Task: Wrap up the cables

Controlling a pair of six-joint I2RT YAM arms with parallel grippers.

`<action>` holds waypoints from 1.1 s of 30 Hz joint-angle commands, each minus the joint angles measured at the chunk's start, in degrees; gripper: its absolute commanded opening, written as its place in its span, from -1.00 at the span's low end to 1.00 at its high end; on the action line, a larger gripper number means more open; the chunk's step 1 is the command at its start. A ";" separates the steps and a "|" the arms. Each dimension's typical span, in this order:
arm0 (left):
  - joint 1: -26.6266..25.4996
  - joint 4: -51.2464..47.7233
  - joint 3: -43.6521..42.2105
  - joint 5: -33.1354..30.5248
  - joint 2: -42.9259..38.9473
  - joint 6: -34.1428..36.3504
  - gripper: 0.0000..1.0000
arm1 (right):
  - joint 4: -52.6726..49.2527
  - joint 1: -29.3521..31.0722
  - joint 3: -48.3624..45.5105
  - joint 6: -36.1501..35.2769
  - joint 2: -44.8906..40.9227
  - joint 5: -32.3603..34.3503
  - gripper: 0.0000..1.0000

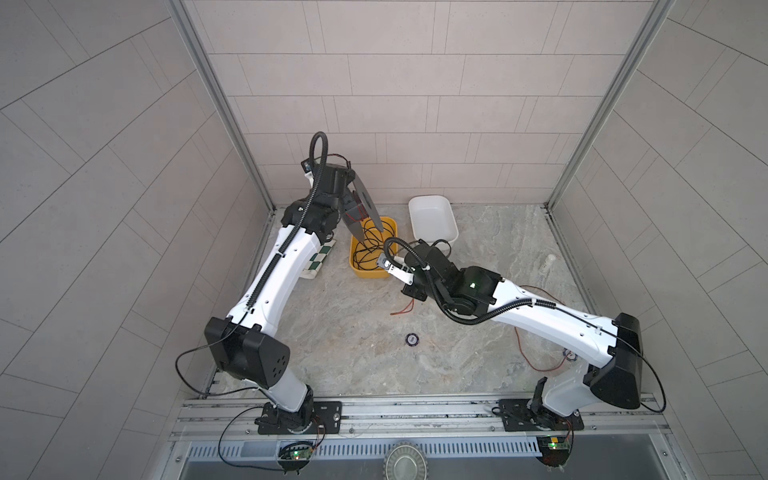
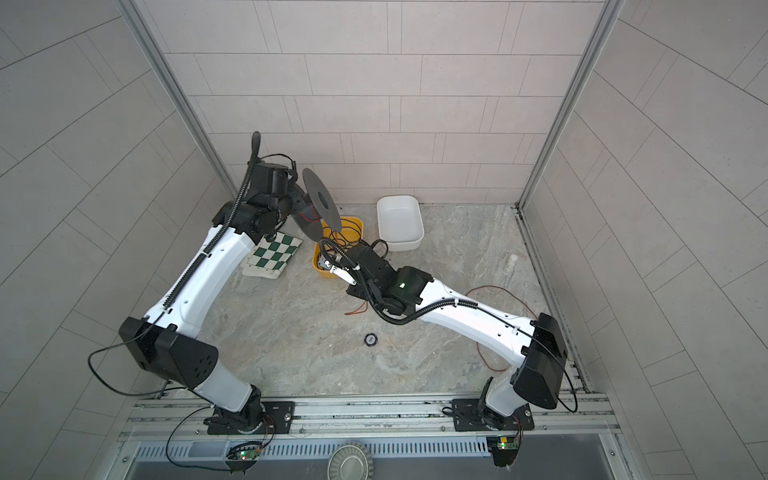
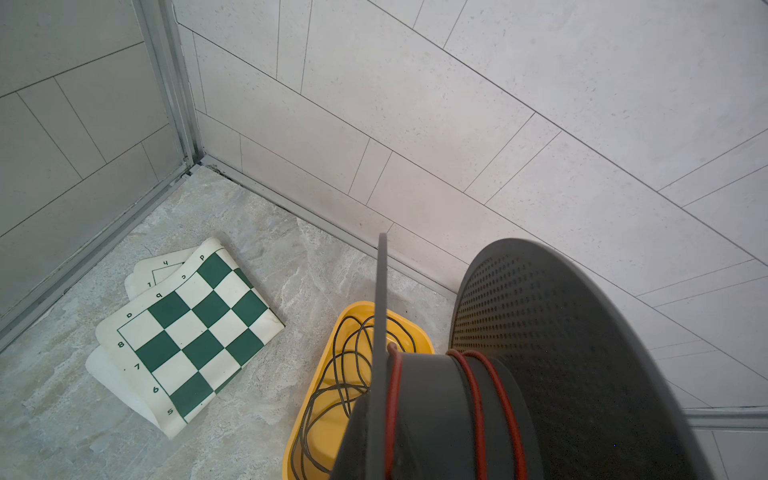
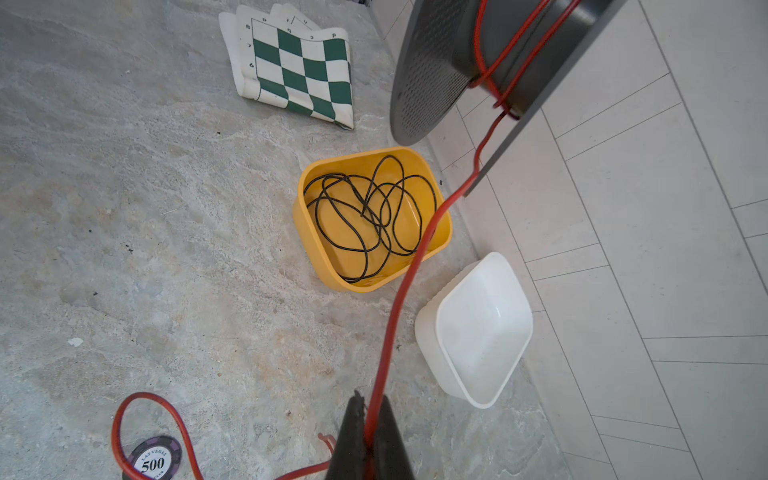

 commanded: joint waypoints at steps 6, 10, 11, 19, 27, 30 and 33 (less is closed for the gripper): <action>-4.21 3.42 1.31 -7.98 1.51 6.56 -1.00 | -1.07 0.31 7.18 -5.03 -0.43 3.14 -1.00; -5.65 -1.09 3.53 -7.52 2.67 9.23 -1.00 | 0.15 -0.59 10.22 -4.22 0.51 3.67 -1.00; -6.08 -1.97 3.85 -7.71 2.82 10.32 -1.00 | 0.85 -0.93 10.81 -3.63 0.60 4.00 -1.00; -9.58 -10.06 6.82 -3.96 3.79 17.45 -1.00 | 0.38 -4.93 16.24 -1.53 1.28 2.43 -1.00; -10.63 -15.57 8.00 4.88 2.67 22.03 -1.00 | -2.29 -10.54 21.46 -0.18 4.32 -0.82 -1.00; -10.96 -18.95 8.94 8.94 3.04 24.51 -1.00 | -3.85 -12.58 23.78 1.04 6.23 -2.43 -1.00; -11.33 -21.59 9.18 10.75 3.02 26.29 -1.00 | -4.34 -14.24 24.92 2.09 7.99 -3.61 -1.00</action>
